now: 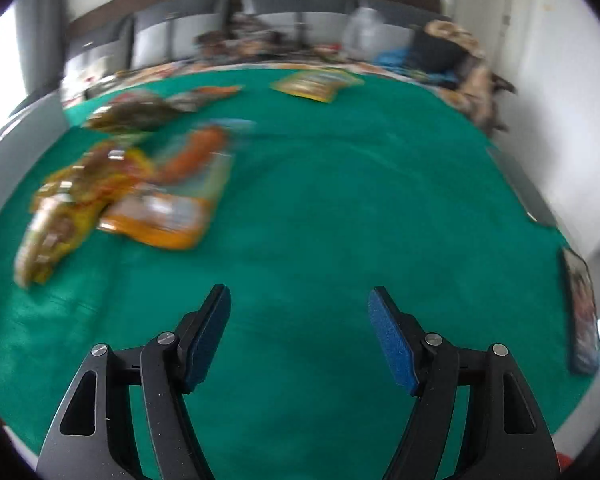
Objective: Organize snacks
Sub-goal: 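Carry the red pouch into the box with the left tool while the right tool drops a green pouch there, then return the left tool to the table toward the white rice-cracker bar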
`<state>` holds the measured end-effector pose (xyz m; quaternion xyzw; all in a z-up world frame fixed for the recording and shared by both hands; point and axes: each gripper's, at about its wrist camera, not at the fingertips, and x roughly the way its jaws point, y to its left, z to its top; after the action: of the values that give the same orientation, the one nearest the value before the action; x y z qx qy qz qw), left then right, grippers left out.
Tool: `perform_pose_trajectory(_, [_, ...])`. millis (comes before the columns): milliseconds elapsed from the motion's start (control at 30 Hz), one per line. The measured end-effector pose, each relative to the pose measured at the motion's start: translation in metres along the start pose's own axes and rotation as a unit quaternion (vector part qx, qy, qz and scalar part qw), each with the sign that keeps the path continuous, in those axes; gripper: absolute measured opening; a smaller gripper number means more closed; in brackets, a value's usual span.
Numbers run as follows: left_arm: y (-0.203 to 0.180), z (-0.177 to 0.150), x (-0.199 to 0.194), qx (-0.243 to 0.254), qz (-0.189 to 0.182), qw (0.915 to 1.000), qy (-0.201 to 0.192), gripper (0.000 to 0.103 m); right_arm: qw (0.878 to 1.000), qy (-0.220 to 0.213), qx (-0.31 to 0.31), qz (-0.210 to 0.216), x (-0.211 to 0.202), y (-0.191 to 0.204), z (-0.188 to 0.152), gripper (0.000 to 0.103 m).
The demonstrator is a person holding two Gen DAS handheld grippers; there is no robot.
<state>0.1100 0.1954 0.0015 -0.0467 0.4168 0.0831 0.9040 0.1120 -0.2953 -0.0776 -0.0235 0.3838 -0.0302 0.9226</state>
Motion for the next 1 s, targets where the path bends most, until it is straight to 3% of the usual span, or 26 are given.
perform_pose_trajectory(133, [-0.004,-0.010,-0.004,-0.008,0.003,0.9999,0.008,0.089,0.998,0.015,0.061,0.012,0.007,-0.032,-0.001,0.076])
perform_pose_trajectory(400, [-0.020,-0.018,-0.002,0.024,0.013,0.9996,0.012,0.089,0.999,0.007,0.033,0.013,0.006,-0.017,-0.002,0.079])
perform_pose_trajectory(467, [-0.023,-0.019,-0.017,0.018,0.024,0.9993,-0.023,0.089,0.999,0.008,0.029,0.013,0.005,-0.012,-0.006,0.082])
perform_pose_trajectory(533, [-0.029,-0.020,-0.038,0.009,0.058,0.9953,-0.077,0.089,1.000,0.009,0.026,0.014,0.006,-0.010,-0.006,0.083])
perform_pose_trajectory(600, [-0.043,-0.025,-0.069,0.011,0.091,0.9843,-0.150,0.089,1.000,0.009,0.026,0.014,0.006,-0.010,-0.006,0.083])
perform_pose_trajectory(667, [-0.057,-0.030,-0.092,0.016,0.097,0.9741,-0.203,0.096,1.000,0.009,0.026,0.013,0.006,-0.010,-0.006,0.083])
perform_pose_trajectory(767, [-0.085,-0.044,-0.117,0.026,0.068,0.9628,-0.260,0.103,1.000,0.009,0.026,0.013,0.006,-0.010,-0.006,0.083])
perform_pose_trajectory(867, [-0.114,-0.059,-0.115,0.040,0.020,0.9683,-0.246,0.103,1.000,0.009,0.026,0.013,0.006,-0.010,-0.006,0.083])
perform_pose_trajectory(1000, [-0.149,-0.079,-0.072,0.067,-0.054,0.9857,-0.145,0.103,1.000,0.009,0.026,0.013,0.005,-0.010,-0.006,0.083])
